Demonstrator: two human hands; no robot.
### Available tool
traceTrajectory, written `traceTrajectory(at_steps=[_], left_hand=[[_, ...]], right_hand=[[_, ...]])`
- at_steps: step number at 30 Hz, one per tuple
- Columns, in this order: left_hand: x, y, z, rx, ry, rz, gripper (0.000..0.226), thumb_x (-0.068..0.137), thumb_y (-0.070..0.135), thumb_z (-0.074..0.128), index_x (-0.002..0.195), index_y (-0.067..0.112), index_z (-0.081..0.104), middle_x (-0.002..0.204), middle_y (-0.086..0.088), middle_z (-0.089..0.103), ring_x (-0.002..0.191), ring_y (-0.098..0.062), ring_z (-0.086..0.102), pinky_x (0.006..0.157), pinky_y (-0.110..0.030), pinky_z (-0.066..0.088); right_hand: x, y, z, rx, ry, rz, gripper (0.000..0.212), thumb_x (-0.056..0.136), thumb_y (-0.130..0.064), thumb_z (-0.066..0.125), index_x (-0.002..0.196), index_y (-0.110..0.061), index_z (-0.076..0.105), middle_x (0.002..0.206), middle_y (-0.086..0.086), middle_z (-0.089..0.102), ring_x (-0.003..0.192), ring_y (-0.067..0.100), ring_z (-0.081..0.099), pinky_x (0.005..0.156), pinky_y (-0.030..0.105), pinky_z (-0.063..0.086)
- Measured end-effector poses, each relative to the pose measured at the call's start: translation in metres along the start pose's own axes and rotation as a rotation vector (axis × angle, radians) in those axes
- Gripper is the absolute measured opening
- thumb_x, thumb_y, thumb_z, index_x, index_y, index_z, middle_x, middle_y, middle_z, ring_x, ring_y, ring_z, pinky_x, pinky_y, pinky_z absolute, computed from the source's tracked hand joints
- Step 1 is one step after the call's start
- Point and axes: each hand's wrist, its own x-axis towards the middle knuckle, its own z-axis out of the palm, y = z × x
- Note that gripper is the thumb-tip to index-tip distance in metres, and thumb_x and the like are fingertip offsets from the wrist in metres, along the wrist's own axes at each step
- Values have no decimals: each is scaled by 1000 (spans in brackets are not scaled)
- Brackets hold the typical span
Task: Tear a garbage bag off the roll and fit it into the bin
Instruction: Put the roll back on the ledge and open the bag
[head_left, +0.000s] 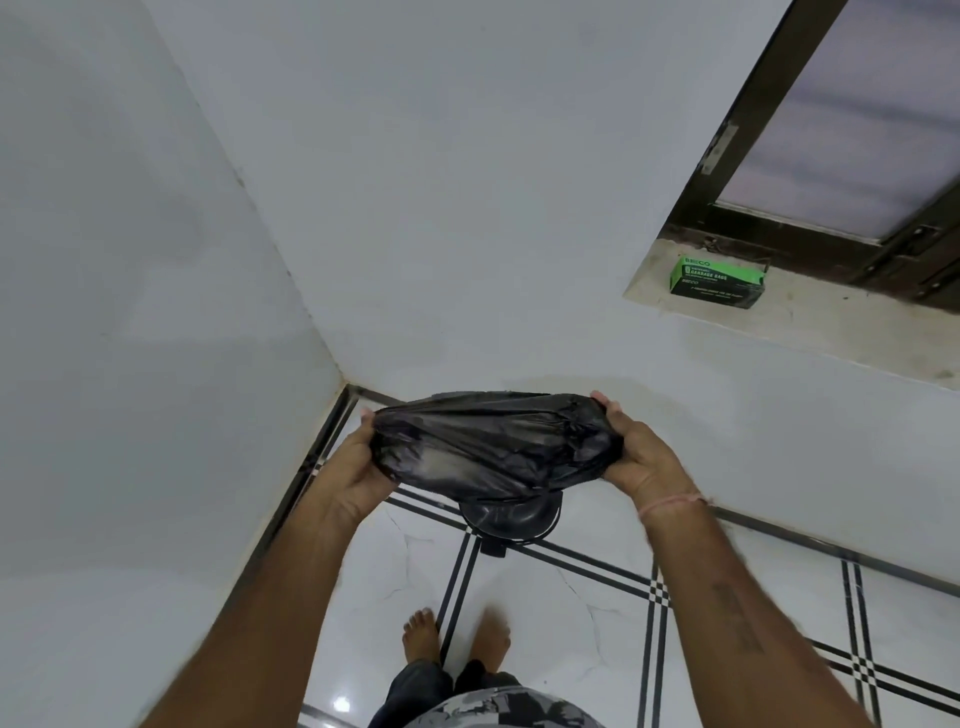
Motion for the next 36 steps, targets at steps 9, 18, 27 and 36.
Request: traceTrajectory(at_steps=[9, 18, 27, 36], left_hand=[[17, 10, -13, -50, -48, 94, 24, 99, 32, 62, 115, 15, 67, 117, -9, 76, 108, -24, 71, 93, -46, 59], [2, -14, -13, 1088, -267, 71, 69, 68, 65, 82, 115, 16, 76, 111, -10, 79, 111, -29, 72, 89, -30, 55], [20, -18, 6, -71, 48, -91, 85, 94, 72, 36, 125, -3, 62, 122, -27, 68, 116, -38, 62, 108, -54, 44], [37, -16, -7, -210, 192, -62, 34, 109, 30, 45, 100, 6, 69, 103, -16, 71, 88, -26, 66, 64, -42, 63]], right_hand=[[-12, 5, -6, -112, -263, -118, 47, 112, -22, 40, 96, -19, 85, 105, 7, 81, 95, 25, 77, 90, 45, 62], [3, 9, 0, -42, -179, -71, 31, 105, -27, 61, 90, -12, 83, 117, 19, 73, 126, 40, 60, 118, 65, 37], [-8, 28, -13, -133, -222, -38, 28, 105, -25, 56, 115, -6, 75, 110, 15, 79, 98, 30, 77, 86, 44, 65], [-10, 35, -4, -43, -164, 66, 30, 101, -31, 63, 114, -5, 70, 105, 14, 77, 97, 31, 74, 85, 46, 61]])
